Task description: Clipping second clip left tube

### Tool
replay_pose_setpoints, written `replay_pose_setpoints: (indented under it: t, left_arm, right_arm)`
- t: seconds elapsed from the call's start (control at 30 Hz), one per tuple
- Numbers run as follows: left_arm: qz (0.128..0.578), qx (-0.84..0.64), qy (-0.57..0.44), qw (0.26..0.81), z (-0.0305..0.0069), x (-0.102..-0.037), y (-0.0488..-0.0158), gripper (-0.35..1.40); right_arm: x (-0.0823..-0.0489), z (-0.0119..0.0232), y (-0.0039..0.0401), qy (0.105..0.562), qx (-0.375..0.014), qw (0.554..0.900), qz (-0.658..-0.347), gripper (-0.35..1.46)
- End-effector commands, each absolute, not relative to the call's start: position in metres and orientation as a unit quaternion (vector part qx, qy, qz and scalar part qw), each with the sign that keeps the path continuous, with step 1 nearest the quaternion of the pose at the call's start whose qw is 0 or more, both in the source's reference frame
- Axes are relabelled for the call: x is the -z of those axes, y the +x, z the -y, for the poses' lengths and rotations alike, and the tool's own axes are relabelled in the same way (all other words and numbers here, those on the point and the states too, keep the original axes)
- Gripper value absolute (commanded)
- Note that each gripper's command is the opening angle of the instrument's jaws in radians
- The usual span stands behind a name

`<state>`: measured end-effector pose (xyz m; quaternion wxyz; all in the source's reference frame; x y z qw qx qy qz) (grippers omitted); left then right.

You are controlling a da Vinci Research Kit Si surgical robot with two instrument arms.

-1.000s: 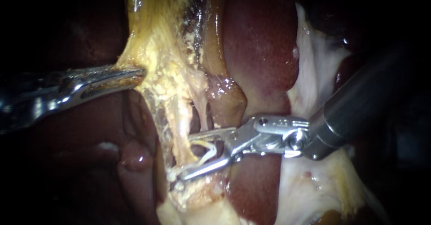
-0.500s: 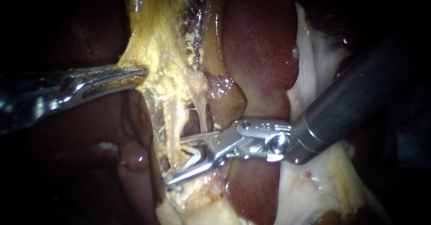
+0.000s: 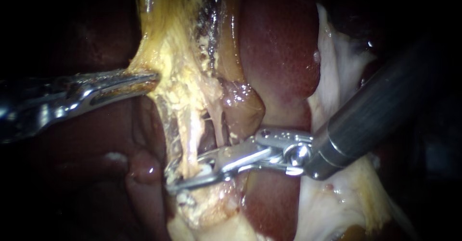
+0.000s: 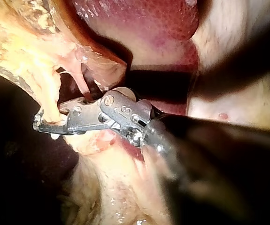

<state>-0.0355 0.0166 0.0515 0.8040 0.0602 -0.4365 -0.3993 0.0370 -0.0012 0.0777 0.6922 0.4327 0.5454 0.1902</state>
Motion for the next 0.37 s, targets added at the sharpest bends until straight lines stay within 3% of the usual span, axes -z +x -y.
replay_pose_setpoints:
  t: [0.03, 0.37]
  left_arm:
    - [0.437, 0.399, 0.06, 0.804, -0.0166, -0.0515, -0.0355, -0.35]
    - [0.437, 0.399, 0.06, 0.804, -0.0166, -0.0515, -0.0355, -0.35]
  right_arm:
    - [-0.0779, 0.0013, 0.037, 0.432, -0.19, 0.692, -0.546, -0.35]
    - [-0.0779, 0.0014, 0.0369, 0.431, -0.19, 0.694, -0.545, -0.35]
